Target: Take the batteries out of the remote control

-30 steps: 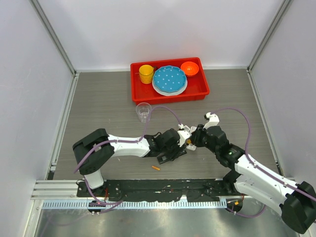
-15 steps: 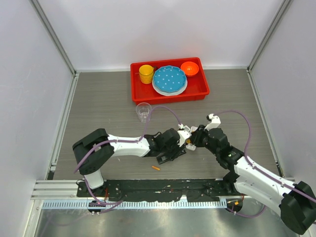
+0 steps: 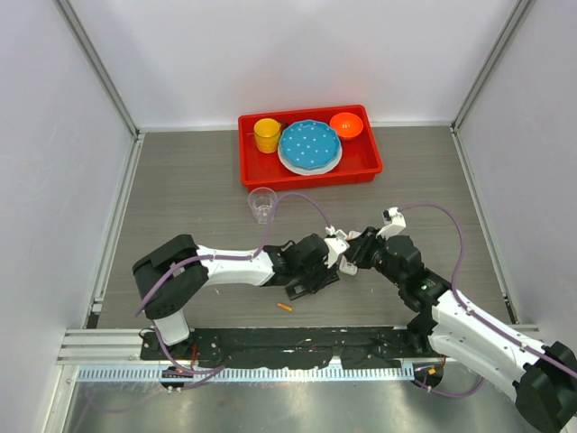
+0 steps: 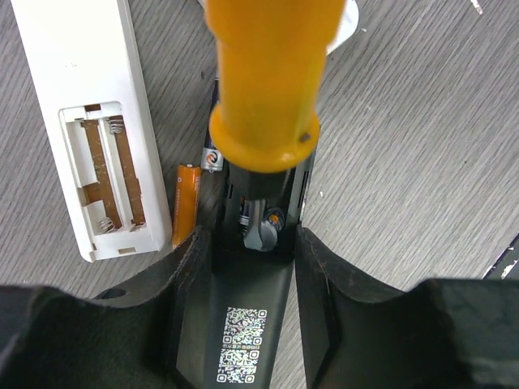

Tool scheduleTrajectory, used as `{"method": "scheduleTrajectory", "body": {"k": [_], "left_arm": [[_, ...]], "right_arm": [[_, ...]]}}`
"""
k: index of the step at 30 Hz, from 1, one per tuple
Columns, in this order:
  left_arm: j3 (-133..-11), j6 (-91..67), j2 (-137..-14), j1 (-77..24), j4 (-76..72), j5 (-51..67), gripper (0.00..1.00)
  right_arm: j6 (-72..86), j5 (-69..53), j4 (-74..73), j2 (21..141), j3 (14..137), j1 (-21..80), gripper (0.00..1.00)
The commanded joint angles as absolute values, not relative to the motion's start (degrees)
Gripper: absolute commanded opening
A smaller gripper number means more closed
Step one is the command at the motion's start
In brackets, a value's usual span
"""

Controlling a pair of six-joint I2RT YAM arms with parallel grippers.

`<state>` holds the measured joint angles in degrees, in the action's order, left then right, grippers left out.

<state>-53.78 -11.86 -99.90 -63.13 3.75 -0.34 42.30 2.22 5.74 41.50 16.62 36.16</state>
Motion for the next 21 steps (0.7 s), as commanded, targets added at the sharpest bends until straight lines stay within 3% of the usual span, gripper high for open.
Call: {"method": "scheduleTrajectory", "body": {"k": [1,6,13,21], "left_arm": [[-51.9,-11.0,-103.4,-62.1,11.1,-2.9,0.38],[-51.0,-11.2,-101.2,-61.6,9.9,-1.6,0.44],[-48.3,-12.7,-94.8,-59.2,6.7,6.8,0.68],[-46.8,-16.4,-90.1,-57.3,6.8,13.6,0.74]], "right_arm": [[44.3,-2.8,5.2,41.1,18.9,37.2,0.01],[42.4,-0.2,2.7,40.8,18.8,37.2,0.01],[40.5,4.5,0.4,38.8,20.2,37.3,0.01],[39.4,6.8,-1.7,37.4,21.4,37.2,0.01]]}}
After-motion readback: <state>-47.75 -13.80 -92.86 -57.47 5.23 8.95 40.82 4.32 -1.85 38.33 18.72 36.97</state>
